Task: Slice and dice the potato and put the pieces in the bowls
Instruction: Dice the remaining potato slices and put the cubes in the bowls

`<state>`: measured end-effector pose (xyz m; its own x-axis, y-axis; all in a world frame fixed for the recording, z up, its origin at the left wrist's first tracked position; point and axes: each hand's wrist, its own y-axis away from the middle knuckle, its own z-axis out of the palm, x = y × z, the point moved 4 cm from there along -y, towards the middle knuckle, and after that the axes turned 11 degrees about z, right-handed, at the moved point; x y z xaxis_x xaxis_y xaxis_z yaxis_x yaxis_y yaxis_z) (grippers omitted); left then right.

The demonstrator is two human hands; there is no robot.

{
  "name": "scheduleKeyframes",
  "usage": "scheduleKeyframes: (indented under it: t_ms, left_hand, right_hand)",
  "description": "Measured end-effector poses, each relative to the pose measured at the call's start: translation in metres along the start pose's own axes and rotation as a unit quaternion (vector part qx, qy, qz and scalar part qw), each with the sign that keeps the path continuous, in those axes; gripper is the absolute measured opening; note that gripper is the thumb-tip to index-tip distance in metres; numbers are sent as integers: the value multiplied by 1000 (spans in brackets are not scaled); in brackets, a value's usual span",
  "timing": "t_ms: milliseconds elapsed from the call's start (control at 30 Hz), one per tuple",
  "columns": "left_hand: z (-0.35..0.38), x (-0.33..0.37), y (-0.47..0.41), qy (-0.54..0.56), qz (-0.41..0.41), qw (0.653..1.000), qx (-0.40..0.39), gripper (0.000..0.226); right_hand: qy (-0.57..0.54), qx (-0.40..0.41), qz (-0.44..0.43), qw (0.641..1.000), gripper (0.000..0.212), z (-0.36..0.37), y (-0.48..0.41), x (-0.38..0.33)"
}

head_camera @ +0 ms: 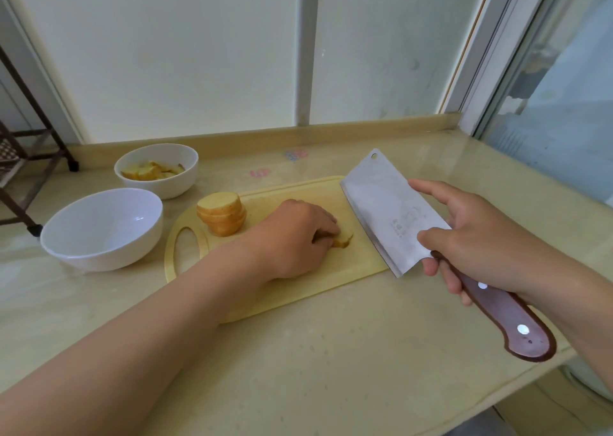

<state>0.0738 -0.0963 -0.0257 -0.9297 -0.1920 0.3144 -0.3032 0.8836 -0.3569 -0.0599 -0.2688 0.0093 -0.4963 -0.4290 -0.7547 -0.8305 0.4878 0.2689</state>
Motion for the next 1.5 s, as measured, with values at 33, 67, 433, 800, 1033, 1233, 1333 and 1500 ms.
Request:
scheduleKeyframes:
  t_ms: [33, 67, 433, 800, 1033, 1233, 1333, 1500]
  left_hand:
    - [2, 0, -2, -4, -17, 1000, -13, 20]
    - [5, 0, -3, -8, -30, 999, -23, 20]
    - [7, 3, -2, -47, -43, 996, -64, 38]
    - [0, -1, 2, -31, 20, 999, -2, 31]
    - [10, 9, 2, -79, -53, 995, 8, 36]
    - [7, 26, 0, -74, -112, 991, -5, 40]
    - [-2, 17, 1, -35, -111, 993, -15, 33]
    - [-8, 11, 2, 6, -91, 995, -36, 29]
  right_hand:
    - [-1, 1, 2, 1000, 80, -2, 2, 2]
    - [0, 1, 6, 1000, 80, -3, 4, 3]
    - [5, -19, 28, 999, 83, 7, 16, 12]
    - [19, -29, 14, 999, 85, 26, 13, -7]
    - [27, -46, 7, 999, 83, 14, -9, -14]
    - [106, -47, -25, 993, 84, 6, -22, -27]
    - [122, -38, -28, 991, 83, 0, -23, -26]
    - [174, -38, -46, 983, 80, 1, -23, -31]
